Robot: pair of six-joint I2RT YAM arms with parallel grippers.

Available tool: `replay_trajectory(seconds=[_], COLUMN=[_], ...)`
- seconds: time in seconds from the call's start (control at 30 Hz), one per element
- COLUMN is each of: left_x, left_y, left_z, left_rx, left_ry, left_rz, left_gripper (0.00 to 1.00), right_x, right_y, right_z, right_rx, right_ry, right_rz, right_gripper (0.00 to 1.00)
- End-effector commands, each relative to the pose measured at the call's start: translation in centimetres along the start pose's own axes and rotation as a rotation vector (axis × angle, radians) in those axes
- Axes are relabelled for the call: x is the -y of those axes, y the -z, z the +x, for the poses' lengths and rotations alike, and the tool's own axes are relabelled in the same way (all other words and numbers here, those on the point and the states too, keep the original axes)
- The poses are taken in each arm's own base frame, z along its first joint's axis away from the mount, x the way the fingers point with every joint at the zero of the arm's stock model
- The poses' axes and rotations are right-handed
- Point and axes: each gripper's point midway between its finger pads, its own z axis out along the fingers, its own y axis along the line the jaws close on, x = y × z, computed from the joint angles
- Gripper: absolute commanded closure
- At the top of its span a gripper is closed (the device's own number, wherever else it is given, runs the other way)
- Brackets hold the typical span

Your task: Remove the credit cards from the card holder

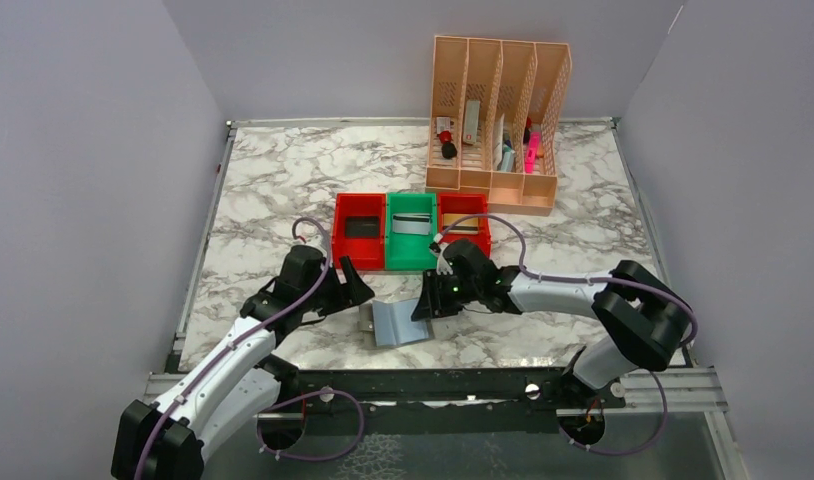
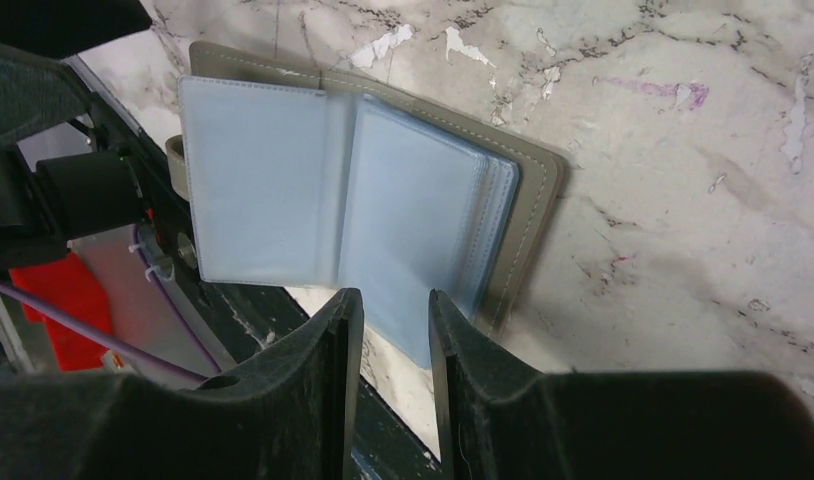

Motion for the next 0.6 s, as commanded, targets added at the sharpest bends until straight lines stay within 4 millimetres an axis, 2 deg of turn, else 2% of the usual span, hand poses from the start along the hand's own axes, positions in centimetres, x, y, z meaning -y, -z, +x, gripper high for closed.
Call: replay_trajectory(seconds=[0.0, 0.2, 0.57], left_x=[0.5, 0.2, -0.3], left_y=[-0.3, -0.7, -1.2], left_z=[1.3, 2.3, 3.4], left_rx=[-0.040, -0.058, -0.079], left_ry=[0.038, 0.041, 0.036], left_rz=[0.034, 0.029, 0.009], left_gripper=[0.26, 0.35, 0.65], right_x=[-0.7, -0.2, 0.7], right_y=[-0.5, -1.0, -0.6], right_z=[-0.8, -0.5, -1.1], right_rx=[0.003, -0.021, 0.009], right_ry=[-0.006, -0.011, -0.005], right_rz=[-0.012, 0.005, 0.075], right_gripper=[0.65, 0.65, 0.64])
